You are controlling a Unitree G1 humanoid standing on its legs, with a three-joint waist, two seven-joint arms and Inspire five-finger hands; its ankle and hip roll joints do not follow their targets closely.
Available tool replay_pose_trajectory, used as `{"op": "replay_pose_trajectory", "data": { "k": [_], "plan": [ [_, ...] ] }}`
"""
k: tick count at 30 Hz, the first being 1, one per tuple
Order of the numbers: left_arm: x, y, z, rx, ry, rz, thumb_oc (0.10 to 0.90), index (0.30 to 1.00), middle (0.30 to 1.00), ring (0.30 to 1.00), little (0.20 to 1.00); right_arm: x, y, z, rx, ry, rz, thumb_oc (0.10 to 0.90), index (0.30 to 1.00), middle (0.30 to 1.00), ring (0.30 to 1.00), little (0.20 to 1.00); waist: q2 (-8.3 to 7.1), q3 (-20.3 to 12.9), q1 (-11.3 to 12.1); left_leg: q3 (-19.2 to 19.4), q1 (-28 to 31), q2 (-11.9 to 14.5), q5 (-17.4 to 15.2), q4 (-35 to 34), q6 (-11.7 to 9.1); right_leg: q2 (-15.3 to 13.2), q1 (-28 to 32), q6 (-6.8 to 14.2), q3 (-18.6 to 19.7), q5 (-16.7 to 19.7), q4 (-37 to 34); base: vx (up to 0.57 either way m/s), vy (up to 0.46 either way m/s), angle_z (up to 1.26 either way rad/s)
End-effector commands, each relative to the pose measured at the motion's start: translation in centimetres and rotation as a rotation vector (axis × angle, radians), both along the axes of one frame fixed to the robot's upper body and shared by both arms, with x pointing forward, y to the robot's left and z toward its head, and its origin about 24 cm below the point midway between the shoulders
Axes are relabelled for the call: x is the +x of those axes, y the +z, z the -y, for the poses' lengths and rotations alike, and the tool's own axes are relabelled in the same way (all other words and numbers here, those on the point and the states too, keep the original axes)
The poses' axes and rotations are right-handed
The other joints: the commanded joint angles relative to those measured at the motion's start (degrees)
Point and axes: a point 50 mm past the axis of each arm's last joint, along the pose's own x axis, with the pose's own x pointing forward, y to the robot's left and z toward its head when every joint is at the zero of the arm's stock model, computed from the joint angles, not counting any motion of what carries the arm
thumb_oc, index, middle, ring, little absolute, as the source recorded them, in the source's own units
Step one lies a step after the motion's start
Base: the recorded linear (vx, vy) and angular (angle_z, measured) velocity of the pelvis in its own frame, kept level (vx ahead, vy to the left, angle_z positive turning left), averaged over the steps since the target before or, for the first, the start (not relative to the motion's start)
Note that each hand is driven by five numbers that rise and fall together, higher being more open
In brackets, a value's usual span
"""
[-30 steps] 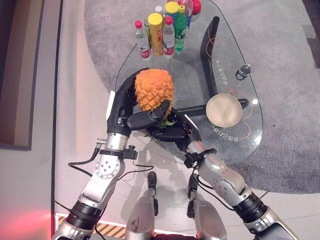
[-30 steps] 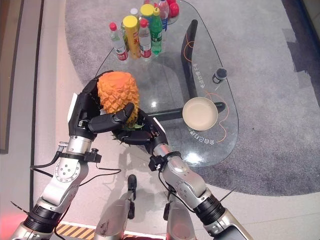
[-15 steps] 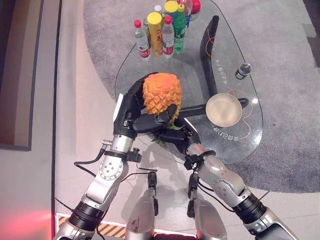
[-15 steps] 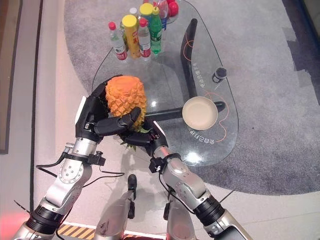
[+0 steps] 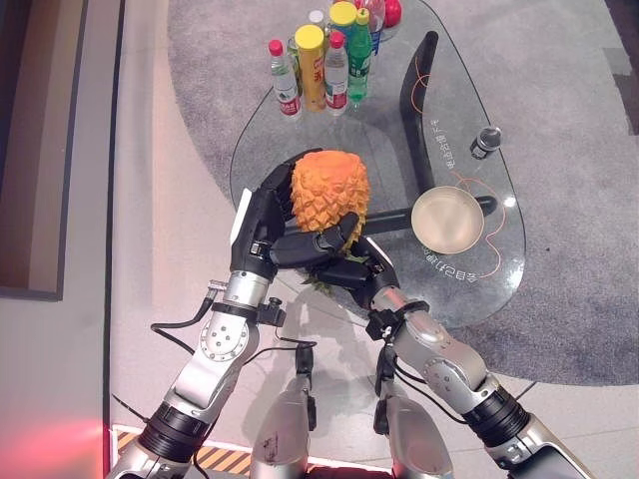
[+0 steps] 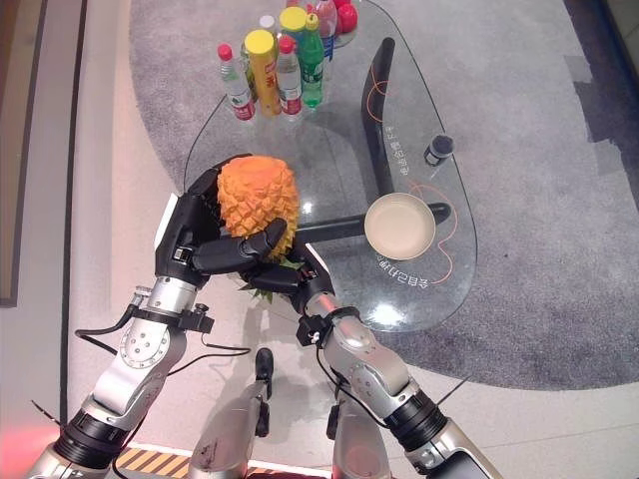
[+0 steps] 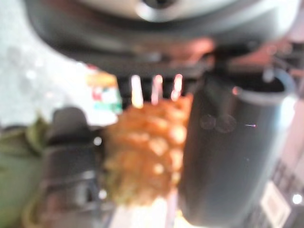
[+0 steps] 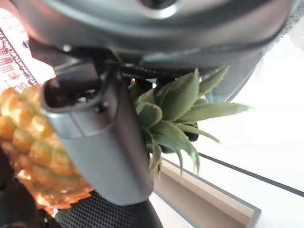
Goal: Pick up the fruit to the plate
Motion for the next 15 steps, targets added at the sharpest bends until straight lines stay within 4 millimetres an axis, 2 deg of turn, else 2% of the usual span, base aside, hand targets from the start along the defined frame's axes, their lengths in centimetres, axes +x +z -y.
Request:
{"op": "replay_pose_trajectory", "data": {
  "k": [1,8,10,11,12,15],
  "plan": [
    [-2.0,4.9,0.5,-0.131,-0.034,0.296,0.100,0.300,0.300,0.300,0.200,-0.4,3.9,-1.2,0.183,0.030,0.166,0.100,0.300,0.300,0.300,0.200,-0.72,-5.7,-0.4,-3.5,-1.0,-3.8,-2.2,4.2,2.8,0.0,1.6,-2.6,0.8,-3.0,3.2,0.00,0.000,0.00],
    [-1.8,4.6,0.0,-0.134,0.014,0.288,0.100,0.300,0.300,0.300,0.200,-0.2,3.7,-0.4,0.186,-0.006,0.162,0.100,0.300,0.300,0.300,0.200,-0.74,-6.1,-0.5,-3.5,-0.7,-3.7,-2.3,4.1,2.8,0.0,1.9,-2.6,0.7,-3.1,3.2,0.00,0.000,0.00],
    [-1.7,4.5,-0.4,-0.146,0.053,0.274,0.311,0.481,0.481,0.481,0.411,0.0,3.6,-0.1,0.194,-0.029,0.156,0.100,0.300,0.300,0.300,0.200,-0.68,-6.2,-0.6,-3.5,-0.5,-3.7,-2.3,4.0,2.7,0.0,2.0,-2.6,0.7,-3.1,3.2,0.00,0.000,0.00],
    [-1.7,4.5,-0.4,-0.146,0.053,0.274,0.311,0.481,0.481,0.481,0.411,0.0,3.6,-0.1,0.194,-0.029,0.156,0.100,0.300,0.300,0.300,0.200,-0.68,-6.2,-0.6,-3.5,-0.5,-3.7,-2.3,4.0,2.7,0.0,2.0,-2.6,0.7,-3.1,3.2,0.00,0.000,0.00],
    [-1.6,4.3,-0.6,-0.150,0.073,0.261,0.800,0.900,0.900,0.900,0.900,0.0,3.4,0.1,0.199,-0.038,0.152,0.100,0.300,0.300,0.300,0.200,-0.63,-6.4,-0.6,-3.5,-0.4,-3.6,-2.3,4.0,2.7,0.0,2.1,-2.6,0.7,-3.1,3.2,0.00,0.000,0.00],
    [-1.5,4.2,-1.1,-0.158,0.106,0.259,0.800,0.900,0.900,0.900,0.900,0.0,3.4,0.4,0.204,-0.050,0.152,0.100,0.300,0.300,0.300,0.200,-0.59,-6.4,-0.7,-3.4,-0.4,-3.6,-2.4,4.1,2.7,0.1,2.0,-2.6,0.8,-3.2,3.3,0.00,0.000,0.00]
  ]
}}
